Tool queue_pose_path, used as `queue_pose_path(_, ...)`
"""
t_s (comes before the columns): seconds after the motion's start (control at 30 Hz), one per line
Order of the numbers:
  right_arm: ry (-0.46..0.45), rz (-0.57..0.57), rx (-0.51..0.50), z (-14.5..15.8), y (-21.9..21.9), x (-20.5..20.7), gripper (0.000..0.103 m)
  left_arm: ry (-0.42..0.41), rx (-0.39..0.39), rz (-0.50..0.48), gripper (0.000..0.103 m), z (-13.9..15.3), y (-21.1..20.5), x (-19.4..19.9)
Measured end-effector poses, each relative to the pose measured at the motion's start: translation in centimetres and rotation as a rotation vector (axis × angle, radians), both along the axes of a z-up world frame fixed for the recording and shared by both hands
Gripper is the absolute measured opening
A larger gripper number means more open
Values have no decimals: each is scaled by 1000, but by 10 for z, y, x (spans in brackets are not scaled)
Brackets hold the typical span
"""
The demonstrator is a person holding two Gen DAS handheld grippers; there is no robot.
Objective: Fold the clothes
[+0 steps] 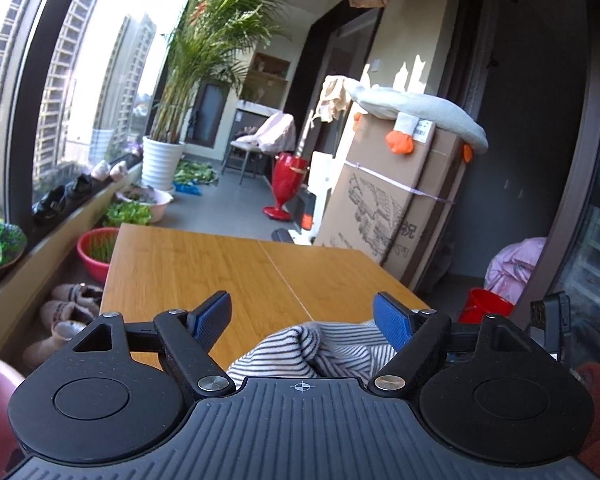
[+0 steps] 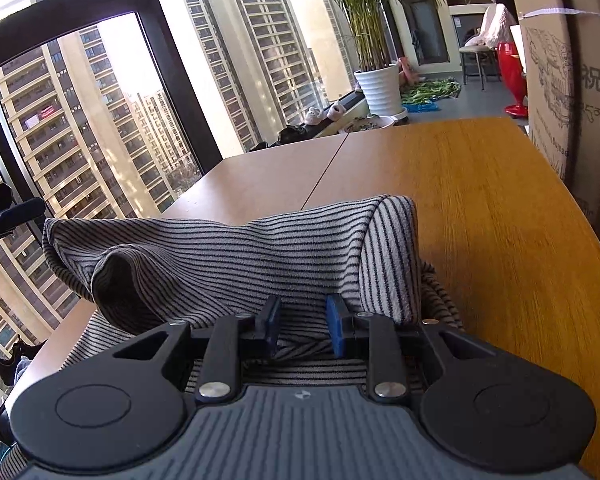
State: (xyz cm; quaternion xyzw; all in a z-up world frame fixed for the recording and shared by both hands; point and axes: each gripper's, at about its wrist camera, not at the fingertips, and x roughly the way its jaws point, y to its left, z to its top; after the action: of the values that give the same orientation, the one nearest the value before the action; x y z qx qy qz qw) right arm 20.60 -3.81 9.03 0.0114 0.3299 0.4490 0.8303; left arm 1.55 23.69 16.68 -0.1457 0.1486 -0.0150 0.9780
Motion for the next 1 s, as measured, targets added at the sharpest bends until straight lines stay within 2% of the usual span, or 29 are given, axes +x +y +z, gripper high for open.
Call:
queue_pose_path(0.1,-11,-2,-9,0,1,-1,24,14,21,-85,88,-5,-20,24)
queue_pose_path(0.13,-15,-4,-12,-1,2,-2,24,43,29,-97,88,-12,-26,34)
queue_pose_path(0.27,-6,-9,-7,0,1,-5,24,145,22,-120,87,-44,-36,53)
queue_pose_path(0.37,-4,-9,-5,-1,2,-2,24,189,40,-102,83,-64,-38,53)
queue_pose_path(0.6,-32,-7,-26,-1,16,5,24,174,101,-69,70,-75,-28,64)
queue_pose_path(0.73,-39,-36,-29,-2,25,13,24,161,189,-57,69,-75,-20,91)
queue_pose_path(0.8,-42,-47,-30,-2,28,17,24,146,267,-27,70,-72,-14,111)
queue_pose_path(0.87,-41,-51,-29,-2,28,19,24,170,322,51,79,-73,-5,132)
queue_pose_path(0.9,-41,-54,-28,-3,28,20,24,196,313,89,85,-75,3,141)
queue_pose_path(0.93,-41,-57,-28,-3,27,21,24,213,264,101,86,-77,13,147)
queue_pose_path(1.0,-35,-61,-23,-4,25,23,24,221,100,116,86,-80,34,146)
